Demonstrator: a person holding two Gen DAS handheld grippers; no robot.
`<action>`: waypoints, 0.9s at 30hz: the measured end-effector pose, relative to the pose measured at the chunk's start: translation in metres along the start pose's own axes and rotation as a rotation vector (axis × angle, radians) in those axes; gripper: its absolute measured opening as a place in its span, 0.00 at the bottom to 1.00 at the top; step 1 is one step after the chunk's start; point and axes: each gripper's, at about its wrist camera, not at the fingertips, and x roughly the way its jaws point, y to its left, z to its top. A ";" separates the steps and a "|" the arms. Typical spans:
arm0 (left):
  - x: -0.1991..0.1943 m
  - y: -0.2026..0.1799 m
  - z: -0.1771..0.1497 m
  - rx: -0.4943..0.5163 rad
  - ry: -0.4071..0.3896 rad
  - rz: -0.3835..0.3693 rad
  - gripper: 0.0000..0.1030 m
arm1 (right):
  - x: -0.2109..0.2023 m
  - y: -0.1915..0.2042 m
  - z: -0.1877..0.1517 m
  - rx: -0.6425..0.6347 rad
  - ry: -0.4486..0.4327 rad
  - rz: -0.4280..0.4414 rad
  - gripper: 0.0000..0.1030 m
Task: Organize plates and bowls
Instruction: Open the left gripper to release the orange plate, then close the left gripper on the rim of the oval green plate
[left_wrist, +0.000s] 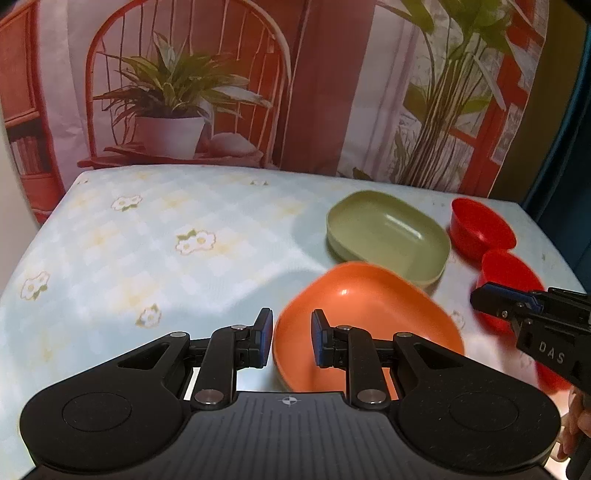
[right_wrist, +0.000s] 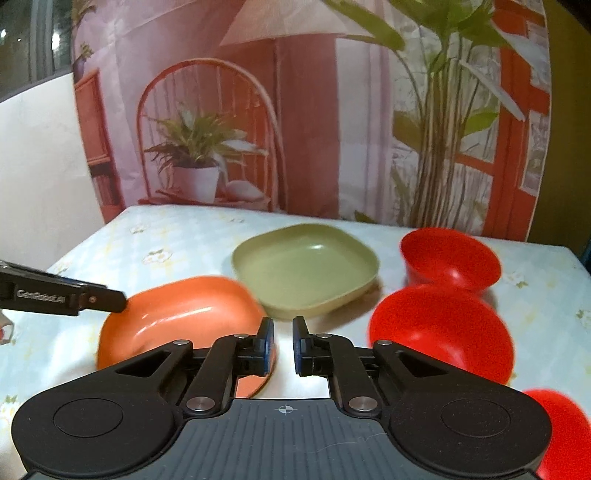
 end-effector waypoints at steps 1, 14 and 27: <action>0.000 0.000 0.005 0.001 -0.005 -0.006 0.23 | 0.001 -0.004 0.004 0.012 -0.002 -0.005 0.11; 0.015 -0.005 0.089 -0.002 -0.153 -0.040 0.23 | 0.027 -0.061 0.065 0.147 -0.082 -0.089 0.20; 0.103 -0.020 0.097 0.015 0.019 -0.104 0.23 | 0.089 -0.080 0.069 0.221 0.067 -0.101 0.22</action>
